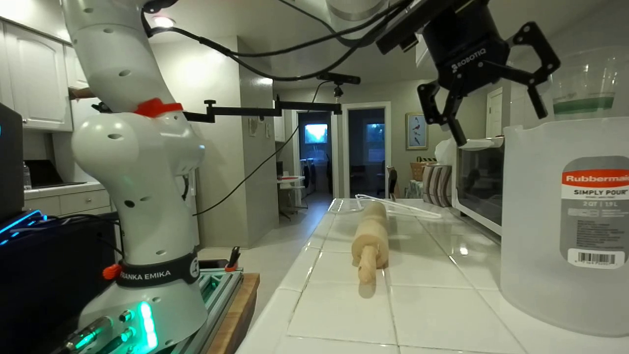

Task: Move the jug to the left

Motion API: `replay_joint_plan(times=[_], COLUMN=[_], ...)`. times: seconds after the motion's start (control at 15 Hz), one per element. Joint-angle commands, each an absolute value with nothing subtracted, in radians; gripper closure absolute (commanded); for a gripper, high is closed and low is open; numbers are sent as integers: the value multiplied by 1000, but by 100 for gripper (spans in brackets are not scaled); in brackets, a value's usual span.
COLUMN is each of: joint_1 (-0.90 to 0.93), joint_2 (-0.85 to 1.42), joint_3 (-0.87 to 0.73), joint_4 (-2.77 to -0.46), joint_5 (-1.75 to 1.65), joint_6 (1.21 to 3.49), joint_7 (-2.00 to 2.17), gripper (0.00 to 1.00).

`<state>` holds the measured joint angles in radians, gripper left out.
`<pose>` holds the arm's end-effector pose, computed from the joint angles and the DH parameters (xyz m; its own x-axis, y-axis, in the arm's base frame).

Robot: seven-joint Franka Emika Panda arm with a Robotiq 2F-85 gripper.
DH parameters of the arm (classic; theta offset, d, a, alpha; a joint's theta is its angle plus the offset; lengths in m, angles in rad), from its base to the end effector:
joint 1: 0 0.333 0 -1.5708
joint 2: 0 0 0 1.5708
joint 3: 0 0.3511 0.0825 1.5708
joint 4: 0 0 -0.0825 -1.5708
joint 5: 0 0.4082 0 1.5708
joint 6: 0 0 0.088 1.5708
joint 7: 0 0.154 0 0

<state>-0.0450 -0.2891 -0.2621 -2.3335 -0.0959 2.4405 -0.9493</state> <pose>0.4952 -0.1650 0.4668 0.7254 0.6551 0.2114 0.5843 -0.7483 0.3141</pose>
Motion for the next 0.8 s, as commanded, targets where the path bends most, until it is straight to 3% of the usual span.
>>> replay_joint_plan(times=[0.0,0.13,0.2,0.33,0.73], joint_1=[-29,-37,-41,-45,-58], joint_2=[-242,-229,-226,-217,-216], joint_3=[-291,-288,-285,-283,-273], joint_4=[-2305,-2304,-2304,-2303,-2303], joint_5=[18,51,58,72,65], joint_6=[2428,2428,2430,2426,2428], joint_7=[-1062,-1082,-1085,-1087,-1072], gripper=[0,5,27,31,77])
